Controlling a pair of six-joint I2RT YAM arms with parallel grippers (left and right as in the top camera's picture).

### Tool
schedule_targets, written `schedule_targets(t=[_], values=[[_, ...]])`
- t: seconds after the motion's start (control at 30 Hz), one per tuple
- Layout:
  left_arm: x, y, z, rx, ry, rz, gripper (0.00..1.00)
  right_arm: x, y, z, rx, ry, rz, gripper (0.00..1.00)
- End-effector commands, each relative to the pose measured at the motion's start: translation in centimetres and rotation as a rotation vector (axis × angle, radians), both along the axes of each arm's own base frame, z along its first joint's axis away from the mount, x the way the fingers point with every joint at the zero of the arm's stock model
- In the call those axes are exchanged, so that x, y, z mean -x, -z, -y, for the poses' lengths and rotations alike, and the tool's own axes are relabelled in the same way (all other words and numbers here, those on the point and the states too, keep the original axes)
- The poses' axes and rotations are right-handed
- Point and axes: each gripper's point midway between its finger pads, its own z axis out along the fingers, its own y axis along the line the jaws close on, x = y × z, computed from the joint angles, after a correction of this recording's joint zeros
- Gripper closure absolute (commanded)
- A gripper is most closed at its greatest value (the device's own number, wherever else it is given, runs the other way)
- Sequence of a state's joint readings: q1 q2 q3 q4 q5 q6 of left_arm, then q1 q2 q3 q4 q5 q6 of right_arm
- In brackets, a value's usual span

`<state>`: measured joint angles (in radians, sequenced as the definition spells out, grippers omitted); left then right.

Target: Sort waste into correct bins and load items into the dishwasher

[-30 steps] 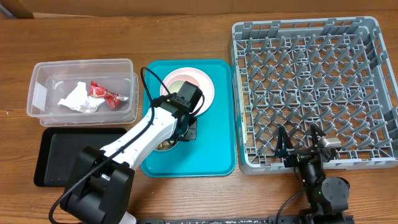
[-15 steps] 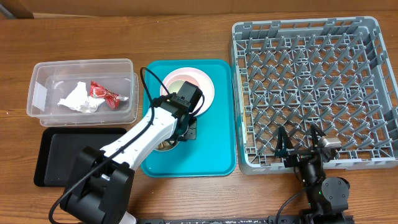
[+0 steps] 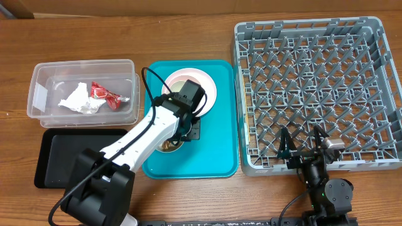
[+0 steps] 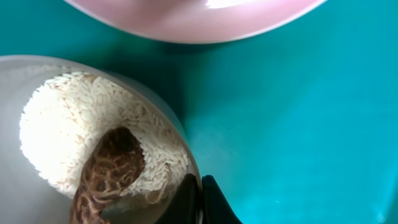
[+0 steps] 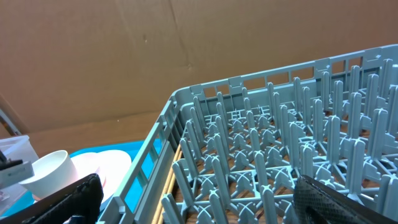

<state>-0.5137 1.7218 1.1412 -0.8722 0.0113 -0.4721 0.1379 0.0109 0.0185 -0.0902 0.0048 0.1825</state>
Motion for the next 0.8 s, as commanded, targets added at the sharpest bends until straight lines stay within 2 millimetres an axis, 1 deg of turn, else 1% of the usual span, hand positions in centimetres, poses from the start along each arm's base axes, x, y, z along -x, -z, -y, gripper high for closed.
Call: schedule_targets(t=[0.0,0.17,0.37,0.57,0.77], values=[[-0.4,-1.4,1.7,0.069,0.005,-0.017,0.96,0.0,0.2,0.1,-0.001,0.005,0.003,0.00],[-0.3,-3.0,1.5,0.058,0.002,-0.035,0.96,0.0,0.2,0.1,-0.001,0.006,0.003,0.00],[-1.2,-4.6,1.1,0.062,-0.022,-0.029,0.96,0.0,0.2,0.1,-0.001,0.006,0.002,0.00],[-1.4,-7.2,-0.6,0.042,-0.067,-0.056,0.96,0.0,0.2,0.1,-0.001,0.006,0.003,0.00],[-1.9,-9.1,-2.9,0.034,-0.138,-0.070,0.96,0.0,0.2,0.1,-0.002,0.005,0.003,0.00]])
